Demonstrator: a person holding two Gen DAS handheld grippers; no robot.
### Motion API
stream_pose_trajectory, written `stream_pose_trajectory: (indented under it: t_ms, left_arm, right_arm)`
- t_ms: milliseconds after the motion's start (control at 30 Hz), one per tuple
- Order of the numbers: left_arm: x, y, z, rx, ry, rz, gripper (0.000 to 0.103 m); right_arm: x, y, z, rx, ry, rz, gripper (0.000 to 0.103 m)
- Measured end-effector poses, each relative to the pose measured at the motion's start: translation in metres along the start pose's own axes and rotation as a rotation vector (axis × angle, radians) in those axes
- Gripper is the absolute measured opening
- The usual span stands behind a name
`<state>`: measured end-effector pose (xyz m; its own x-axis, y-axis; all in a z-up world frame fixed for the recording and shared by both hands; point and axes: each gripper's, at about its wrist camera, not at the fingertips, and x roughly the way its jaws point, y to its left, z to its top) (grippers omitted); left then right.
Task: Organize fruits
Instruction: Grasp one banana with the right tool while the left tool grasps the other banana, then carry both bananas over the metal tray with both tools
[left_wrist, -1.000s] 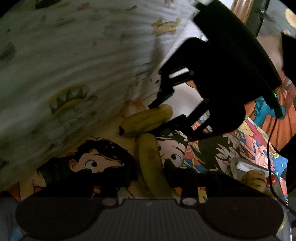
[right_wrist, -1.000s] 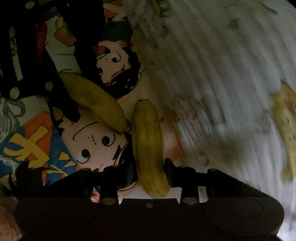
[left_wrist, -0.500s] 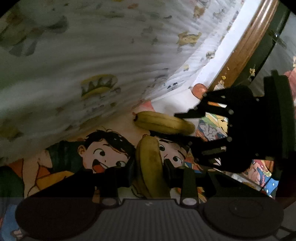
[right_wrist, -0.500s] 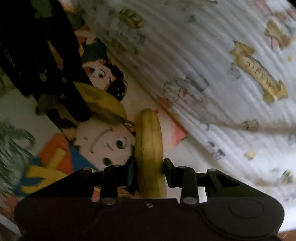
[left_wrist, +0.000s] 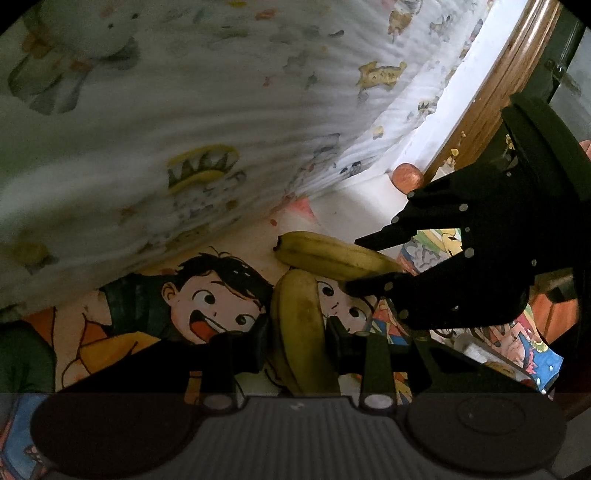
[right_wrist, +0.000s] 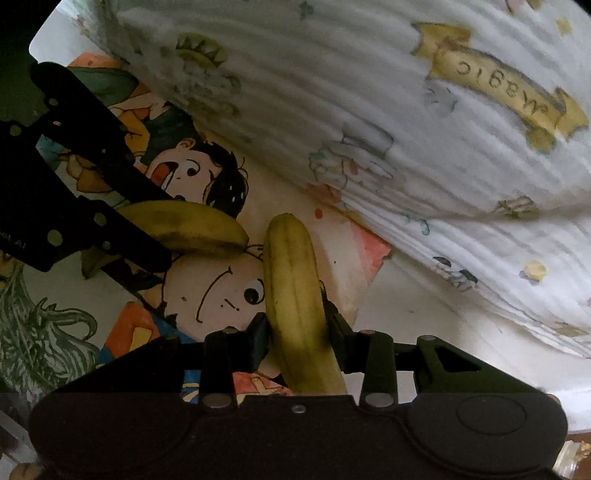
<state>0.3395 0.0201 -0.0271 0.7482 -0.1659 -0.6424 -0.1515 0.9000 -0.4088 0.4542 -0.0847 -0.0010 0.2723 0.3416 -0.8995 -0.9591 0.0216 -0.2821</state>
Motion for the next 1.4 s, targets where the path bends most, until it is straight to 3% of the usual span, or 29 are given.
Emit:
stream_pose_trajectory:
  t_ms: [67, 267, 500, 900, 1400]
  left_arm:
    - [0.000, -0.001, 0.000, 0.001, 0.001, 0.001, 0.036]
    - [-0.001, 0.000, 0.001, -0.005, 0.006, -0.003, 0.036]
    - [-0.002, 0.007, -0.002, -0.035, -0.008, -0.015, 0.036]
    - [-0.012, 0.009, -0.009, -0.076, -0.006, -0.010, 0.036]
    - [-0.030, 0.015, -0.011, -0.145, -0.024, -0.038, 0.036]
  right_arm:
    - [-0.005, -0.012, -0.008, 0.015, -0.004, 0.010, 0.038]
    - [-0.003, 0.003, -0.005, 0.036, -0.033, -0.064, 0.037]
    - [-0.014, 0.011, -0.004, 0.342, -0.053, -0.191, 0.037]
    - [-0.048, -0.012, -0.028, 0.820, -0.136, -0.117, 0.036]
    - [-0.042, -0.011, -0.081, 1.160, -0.267, 0.006, 0.035]
